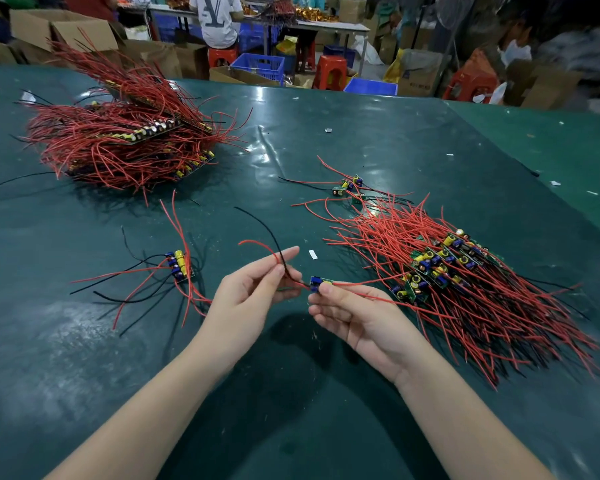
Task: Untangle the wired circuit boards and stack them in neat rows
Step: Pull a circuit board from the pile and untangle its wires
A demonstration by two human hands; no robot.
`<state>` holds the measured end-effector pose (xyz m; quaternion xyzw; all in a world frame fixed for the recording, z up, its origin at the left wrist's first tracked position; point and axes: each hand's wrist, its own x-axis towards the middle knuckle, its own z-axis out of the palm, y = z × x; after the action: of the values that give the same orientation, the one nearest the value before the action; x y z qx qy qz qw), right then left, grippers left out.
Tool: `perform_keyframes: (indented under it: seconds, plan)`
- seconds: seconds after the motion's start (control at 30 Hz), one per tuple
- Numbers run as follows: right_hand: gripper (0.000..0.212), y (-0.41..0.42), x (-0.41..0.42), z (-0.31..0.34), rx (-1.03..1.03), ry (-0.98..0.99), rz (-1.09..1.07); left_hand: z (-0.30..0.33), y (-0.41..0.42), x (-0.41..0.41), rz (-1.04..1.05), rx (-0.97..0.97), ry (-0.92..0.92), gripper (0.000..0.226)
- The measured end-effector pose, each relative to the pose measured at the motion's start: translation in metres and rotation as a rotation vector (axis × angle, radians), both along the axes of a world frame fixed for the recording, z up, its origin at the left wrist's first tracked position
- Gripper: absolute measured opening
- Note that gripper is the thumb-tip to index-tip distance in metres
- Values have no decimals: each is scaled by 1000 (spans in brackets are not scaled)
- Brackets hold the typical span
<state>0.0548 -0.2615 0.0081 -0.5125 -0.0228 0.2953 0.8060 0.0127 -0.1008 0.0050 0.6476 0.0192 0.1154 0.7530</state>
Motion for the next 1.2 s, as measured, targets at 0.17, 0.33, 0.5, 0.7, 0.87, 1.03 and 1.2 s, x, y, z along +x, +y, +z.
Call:
perform_keyframes:
  seconds: [0.17,0.33,0.5,0.7,0.87,1.03,1.2]
  plan:
    - [16,-2,1,2,-2,5,-19,2,2,-2,-24,-81,0,24]
    - [21,-3,1,1,-66,-134,-12,0,2,1,18,-242,14,23]
    - [11,-1,-2,3,-118,-301,-65,1,5,1,32,-371,77,20]
    - [14,0,-4,3,-233,-402,-86,5,6,3,-10,-647,200,17]
    - [10,1,-4,3,-132,-321,-56,7,6,3,-44,-726,261,16]
    - [17,-1,-2,0,-92,-284,-61,7,9,5,23,-703,235,21]
    - [22,0,-1,-2,-46,-176,-21,5,7,5,13,-759,283,22]
